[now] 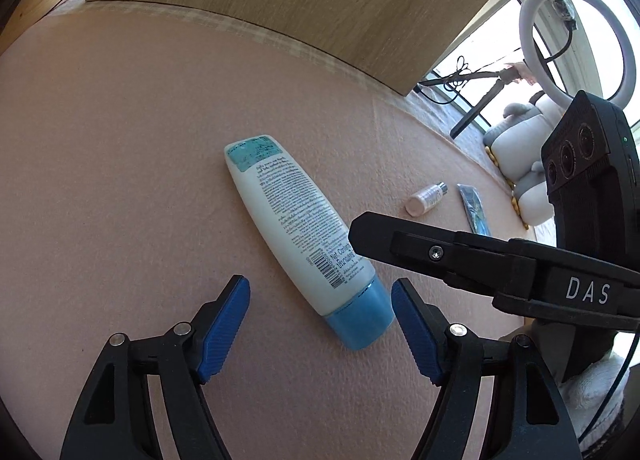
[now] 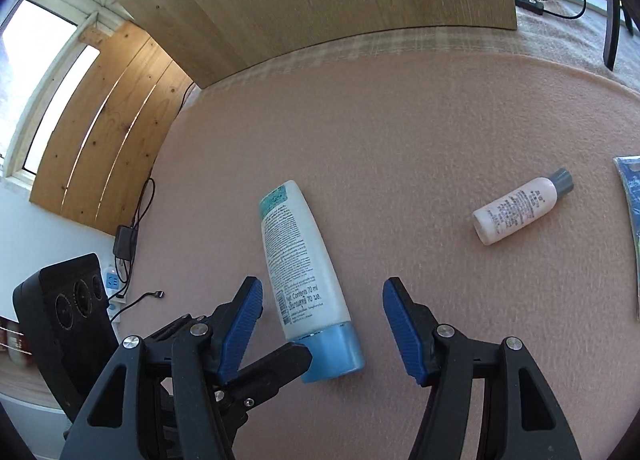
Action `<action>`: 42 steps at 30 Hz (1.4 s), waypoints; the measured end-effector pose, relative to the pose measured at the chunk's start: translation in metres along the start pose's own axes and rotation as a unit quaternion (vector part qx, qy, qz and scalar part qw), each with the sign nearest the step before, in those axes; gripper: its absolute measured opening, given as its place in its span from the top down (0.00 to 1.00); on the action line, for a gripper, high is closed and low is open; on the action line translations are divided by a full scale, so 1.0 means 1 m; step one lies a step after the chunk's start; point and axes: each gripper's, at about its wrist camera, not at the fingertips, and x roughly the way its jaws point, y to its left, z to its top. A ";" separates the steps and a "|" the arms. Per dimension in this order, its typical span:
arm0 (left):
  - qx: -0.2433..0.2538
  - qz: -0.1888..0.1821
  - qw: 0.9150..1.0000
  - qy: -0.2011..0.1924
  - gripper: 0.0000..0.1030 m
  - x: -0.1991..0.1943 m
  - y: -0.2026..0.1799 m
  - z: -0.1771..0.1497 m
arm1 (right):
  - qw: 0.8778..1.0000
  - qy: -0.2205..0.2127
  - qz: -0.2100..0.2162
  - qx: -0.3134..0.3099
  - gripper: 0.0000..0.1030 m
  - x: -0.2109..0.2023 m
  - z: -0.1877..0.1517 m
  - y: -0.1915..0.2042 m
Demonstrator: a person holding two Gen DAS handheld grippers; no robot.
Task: Organize objects
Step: 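Close the right tool on the lotion tube's blue cap end, then carry the lotion tube with the right tool into the box and release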
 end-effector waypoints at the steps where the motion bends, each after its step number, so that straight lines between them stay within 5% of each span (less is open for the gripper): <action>1: 0.000 -0.003 1.000 0.002 0.28 0.001 0.000 0.001 | 1.000 0.003 -0.003 -0.003 0.43 0.004 0.001 0.002; 12: 0.001 -0.026 1.000 0.011 0.43 0.009 0.000 0.004 | 0.999 0.035 0.005 -0.012 0.58 0.026 0.001 0.009; 25: 0.024 -0.017 1.000 0.002 0.45 0.002 -0.025 -0.014 | 0.999 0.010 0.026 0.016 0.63 -0.001 -0.025 -0.003; 42: 0.132 -0.072 0.989 -0.008 0.45 -0.008 -0.181 -0.058 | 0.993 -0.099 0.001 0.071 0.63 -0.144 -0.092 -0.071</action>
